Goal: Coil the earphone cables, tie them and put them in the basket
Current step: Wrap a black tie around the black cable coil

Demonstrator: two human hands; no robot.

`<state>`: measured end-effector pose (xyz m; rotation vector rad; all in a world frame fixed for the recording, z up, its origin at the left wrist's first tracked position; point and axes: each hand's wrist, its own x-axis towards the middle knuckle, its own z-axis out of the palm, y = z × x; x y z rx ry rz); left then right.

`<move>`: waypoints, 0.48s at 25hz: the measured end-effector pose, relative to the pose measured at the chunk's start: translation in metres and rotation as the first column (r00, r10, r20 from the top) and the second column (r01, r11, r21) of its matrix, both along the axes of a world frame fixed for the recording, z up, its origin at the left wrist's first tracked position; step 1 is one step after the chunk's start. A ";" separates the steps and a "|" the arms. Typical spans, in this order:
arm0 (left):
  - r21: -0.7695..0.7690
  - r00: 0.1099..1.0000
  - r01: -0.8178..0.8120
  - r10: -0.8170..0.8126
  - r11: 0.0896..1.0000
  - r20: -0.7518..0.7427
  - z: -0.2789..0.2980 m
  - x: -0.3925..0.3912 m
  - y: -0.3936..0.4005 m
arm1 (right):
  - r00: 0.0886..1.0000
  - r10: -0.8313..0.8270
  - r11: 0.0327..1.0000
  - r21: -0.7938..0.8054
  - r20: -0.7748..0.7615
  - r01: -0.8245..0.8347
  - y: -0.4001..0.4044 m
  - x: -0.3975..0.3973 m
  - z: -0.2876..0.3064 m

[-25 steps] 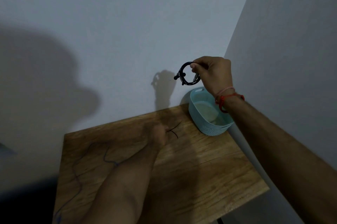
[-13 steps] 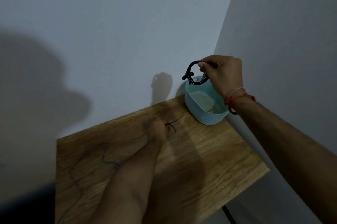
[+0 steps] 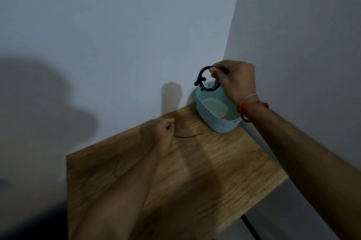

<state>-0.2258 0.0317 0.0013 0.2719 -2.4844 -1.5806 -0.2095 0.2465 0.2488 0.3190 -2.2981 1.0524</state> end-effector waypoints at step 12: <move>0.764 0.971 0.207 -0.032 0.611 -0.237 0.240 0.013 -0.019 | 0.990 0.139 0.988 -0.076 0.003 -0.138 -0.026 -0.001 0.044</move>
